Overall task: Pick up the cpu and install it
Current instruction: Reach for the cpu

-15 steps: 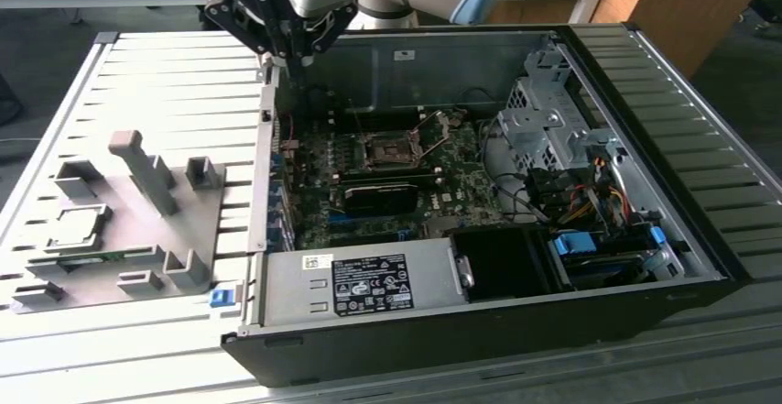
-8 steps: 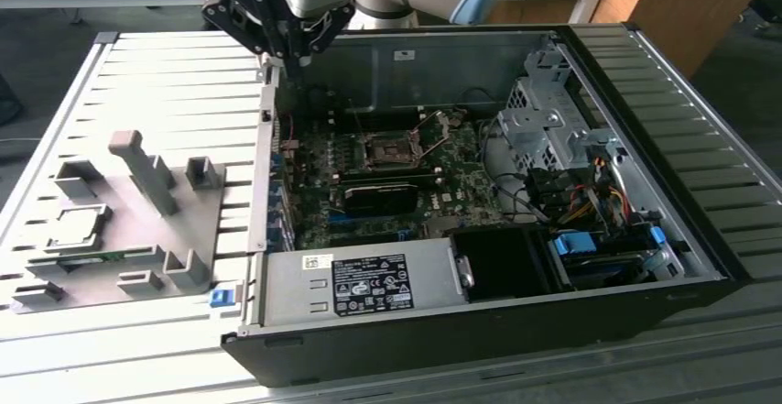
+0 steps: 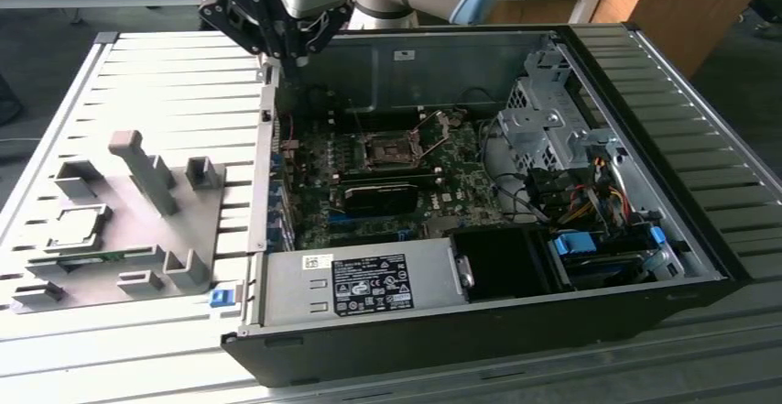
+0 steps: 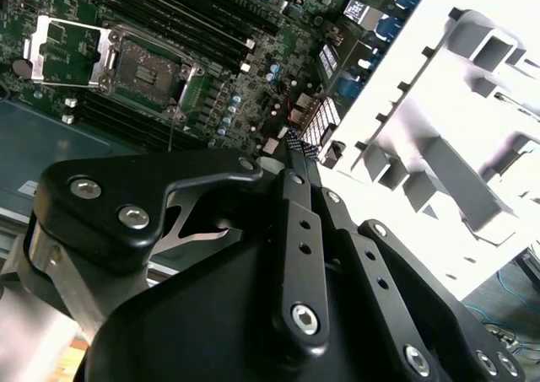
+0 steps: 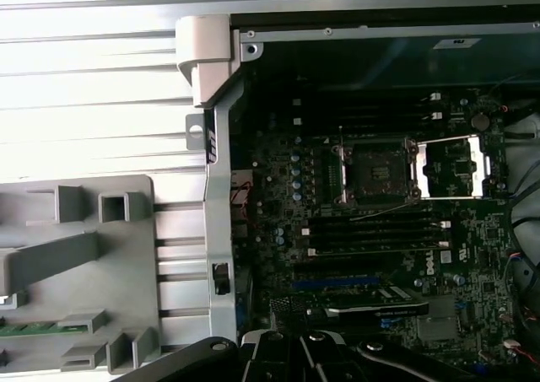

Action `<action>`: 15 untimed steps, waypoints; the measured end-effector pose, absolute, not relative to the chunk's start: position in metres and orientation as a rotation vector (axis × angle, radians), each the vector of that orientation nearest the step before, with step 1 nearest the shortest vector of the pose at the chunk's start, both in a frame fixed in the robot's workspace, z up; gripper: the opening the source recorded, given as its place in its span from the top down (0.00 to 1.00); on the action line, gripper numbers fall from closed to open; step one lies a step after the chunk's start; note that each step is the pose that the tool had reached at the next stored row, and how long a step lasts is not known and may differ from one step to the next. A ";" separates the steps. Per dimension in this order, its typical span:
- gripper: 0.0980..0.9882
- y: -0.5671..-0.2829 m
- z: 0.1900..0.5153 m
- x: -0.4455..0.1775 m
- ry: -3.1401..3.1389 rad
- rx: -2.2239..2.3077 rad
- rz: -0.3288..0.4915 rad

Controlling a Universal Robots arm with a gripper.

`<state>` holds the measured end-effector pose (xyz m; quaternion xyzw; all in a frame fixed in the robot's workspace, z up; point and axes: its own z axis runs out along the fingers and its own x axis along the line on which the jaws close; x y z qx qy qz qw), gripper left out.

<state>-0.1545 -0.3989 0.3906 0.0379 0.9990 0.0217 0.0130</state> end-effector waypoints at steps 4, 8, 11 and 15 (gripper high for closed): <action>0.99 -0.399 0.390 -0.156 3.113 0.118 0.068; 0.99 -0.399 0.390 -0.157 3.112 0.118 0.068; 0.99 -0.399 0.390 -0.158 3.112 0.118 0.068; 0.99 -0.399 0.390 -0.160 3.112 0.118 0.068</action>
